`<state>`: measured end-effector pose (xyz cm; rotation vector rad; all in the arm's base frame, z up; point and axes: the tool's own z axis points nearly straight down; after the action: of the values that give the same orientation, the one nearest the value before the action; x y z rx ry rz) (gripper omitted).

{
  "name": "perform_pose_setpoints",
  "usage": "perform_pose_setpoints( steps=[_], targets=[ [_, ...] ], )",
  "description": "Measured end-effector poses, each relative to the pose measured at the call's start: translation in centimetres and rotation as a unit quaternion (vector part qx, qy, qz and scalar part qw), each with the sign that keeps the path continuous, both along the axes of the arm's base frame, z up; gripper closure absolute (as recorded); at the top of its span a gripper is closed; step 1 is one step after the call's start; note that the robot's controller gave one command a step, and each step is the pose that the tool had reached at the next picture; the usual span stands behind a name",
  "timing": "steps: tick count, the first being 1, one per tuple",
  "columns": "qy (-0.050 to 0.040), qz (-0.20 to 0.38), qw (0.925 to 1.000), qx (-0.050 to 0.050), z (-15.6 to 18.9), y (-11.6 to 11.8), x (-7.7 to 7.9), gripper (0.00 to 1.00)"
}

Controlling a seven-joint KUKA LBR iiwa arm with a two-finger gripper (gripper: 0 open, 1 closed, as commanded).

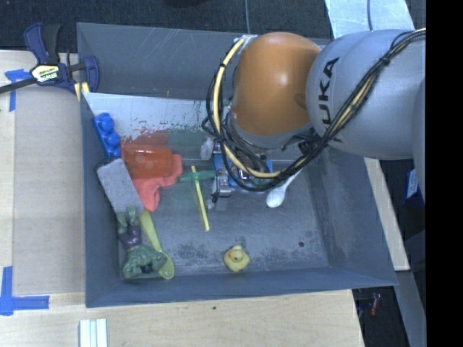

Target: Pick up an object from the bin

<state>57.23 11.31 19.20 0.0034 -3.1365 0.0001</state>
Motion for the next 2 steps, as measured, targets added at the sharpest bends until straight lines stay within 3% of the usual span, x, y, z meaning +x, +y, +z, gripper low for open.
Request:
perform_pose_setpoints(
  steps=[1,2],
  targets=[
    [-0.0041,-0.001,1.0000,0.000,0.4,0.0,0.2,0.00],
    [-0.0024,0.098,0.9952,0.001,1.9,-0.8,1.7,0.00]
  ],
)
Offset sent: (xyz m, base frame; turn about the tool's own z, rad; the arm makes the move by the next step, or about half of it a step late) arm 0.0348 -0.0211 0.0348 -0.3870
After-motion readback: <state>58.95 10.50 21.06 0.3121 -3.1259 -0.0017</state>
